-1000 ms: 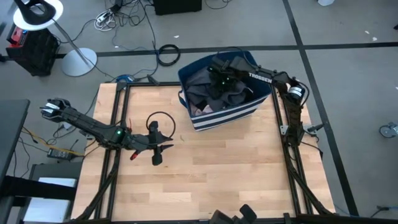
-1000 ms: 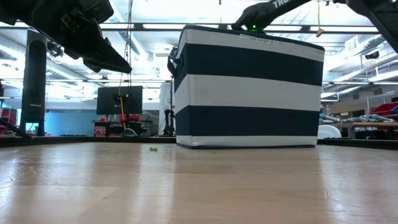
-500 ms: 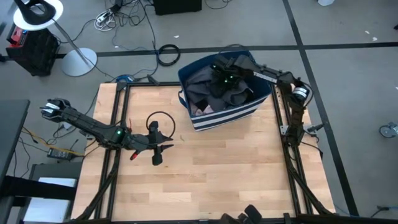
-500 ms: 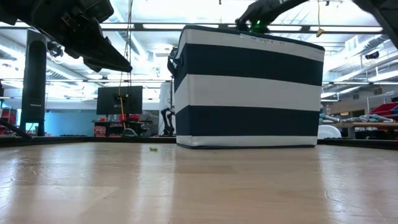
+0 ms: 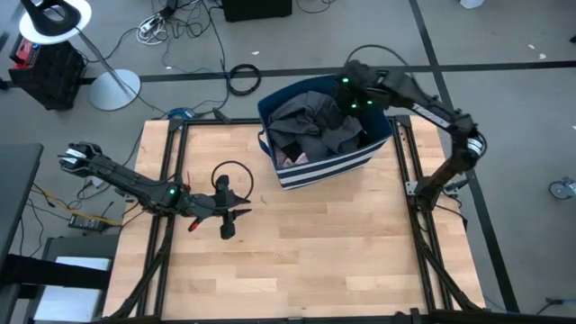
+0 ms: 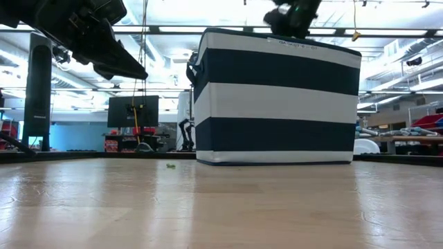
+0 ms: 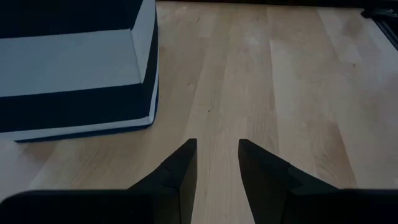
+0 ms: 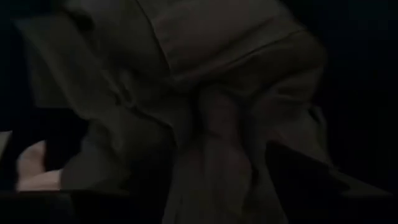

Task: Sort clothes
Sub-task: Return to Home Position

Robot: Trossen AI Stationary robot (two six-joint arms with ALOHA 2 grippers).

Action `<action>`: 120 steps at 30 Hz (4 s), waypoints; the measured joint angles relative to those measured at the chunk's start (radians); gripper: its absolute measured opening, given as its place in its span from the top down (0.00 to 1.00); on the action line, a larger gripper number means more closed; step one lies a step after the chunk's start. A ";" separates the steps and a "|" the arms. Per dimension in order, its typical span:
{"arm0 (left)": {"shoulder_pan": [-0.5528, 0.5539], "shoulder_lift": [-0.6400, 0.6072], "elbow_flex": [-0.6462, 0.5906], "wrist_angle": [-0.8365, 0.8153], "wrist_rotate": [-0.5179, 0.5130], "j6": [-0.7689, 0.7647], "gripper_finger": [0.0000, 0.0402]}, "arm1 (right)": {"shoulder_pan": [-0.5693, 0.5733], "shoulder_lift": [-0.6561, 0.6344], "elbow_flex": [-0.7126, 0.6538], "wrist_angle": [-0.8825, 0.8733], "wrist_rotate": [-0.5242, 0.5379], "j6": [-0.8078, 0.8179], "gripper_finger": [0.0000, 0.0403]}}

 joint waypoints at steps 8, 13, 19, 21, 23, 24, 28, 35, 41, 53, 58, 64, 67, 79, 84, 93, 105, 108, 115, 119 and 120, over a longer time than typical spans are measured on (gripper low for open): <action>0.000 0.000 0.000 0.016 0.000 0.000 0.70 | 0.024 -0.144 0.002 -0.017 0.027 -0.004 0.40; 0.000 0.000 0.000 0.015 0.000 0.000 0.70 | 0.067 -0.211 0.002 -0.028 0.034 0.001 0.45; 0.000 0.000 0.000 0.016 0.000 0.000 0.70 | 0.142 -0.252 0.003 -0.040 0.036 -0.002 0.60; 0.000 0.000 0.000 0.016 0.000 0.000 0.70 | 0.167 -0.256 0.003 -0.054 0.036 -0.004 0.66; 0.000 0.000 0.000 0.016 0.000 -0.004 0.70 | 0.192 -0.259 0.003 -0.068 0.035 -0.004 0.72; 0.000 0.000 0.000 0.016 0.000 -0.005 0.70 | 0.206 -0.259 0.003 -0.076 0.035 -0.004 0.75; 0.000 0.000 0.000 0.015 0.000 -0.006 0.70 | 0.268 -0.257 0.003 -0.119 0.035 -0.004 0.84; 0.000 0.000 0.000 0.013 0.000 -0.007 0.70 | 0.385 -0.258 0.003 -0.165 0.086 0.003 0.98; 0.000 0.000 0.000 0.012 0.000 -0.007 0.70 | 0.486 -0.260 0.003 -0.191 0.137 0.048 0.98; 0.000 0.000 0.000 0.017 0.000 -0.002 0.70 | 0.667 -0.329 -0.259 -0.114 0.141 0.079 0.99; 0.000 0.000 0.000 0.022 0.000 -0.001 0.70 | 0.732 -0.406 -0.505 0.087 0.126 0.084 0.99; 0.000 0.000 0.000 0.022 0.000 0.000 0.70 | 0.781 -0.475 -0.795 0.382 0.119 0.083 1.00; 0.000 0.000 0.000 0.022 0.000 0.000 0.70 | 0.794 -0.488 -0.914 0.494 0.088 0.082 1.00; 0.000 0.000 0.000 0.023 0.000 0.000 0.70 | 0.813 -0.491 -1.263 0.848 0.129 0.144 0.98; 0.000 0.000 0.000 0.032 0.000 -0.015 0.70 | 0.812 -0.492 -1.347 0.970 0.084 0.122 0.98; 0.000 -0.004 0.000 0.020 -0.083 0.141 0.70 | 0.812 -0.501 -1.472 1.138 -0.009 0.084 0.99; 0.134 -0.026 -0.165 0.380 0.223 0.316 0.70 | 0.811 -0.620 -1.598 1.264 -0.023 0.081 0.99; 0.173 -0.038 -0.267 0.546 0.262 0.306 0.70 | 0.811 -0.658 -1.611 1.264 -0.023 0.075 0.99; 0.237 -0.073 -0.470 0.810 0.299 0.233 0.70 | 0.810 -0.750 -1.627 1.211 -0.021 0.054 0.99; 0.276 -0.102 -0.477 0.802 0.368 0.234 0.70 | 0.793 -0.814 -1.627 1.131 -0.019 0.055 0.99; 0.289 -0.109 -0.477 0.796 0.396 0.238 0.70 | 0.788 -0.832 -1.627 1.113 -0.019 0.056 0.99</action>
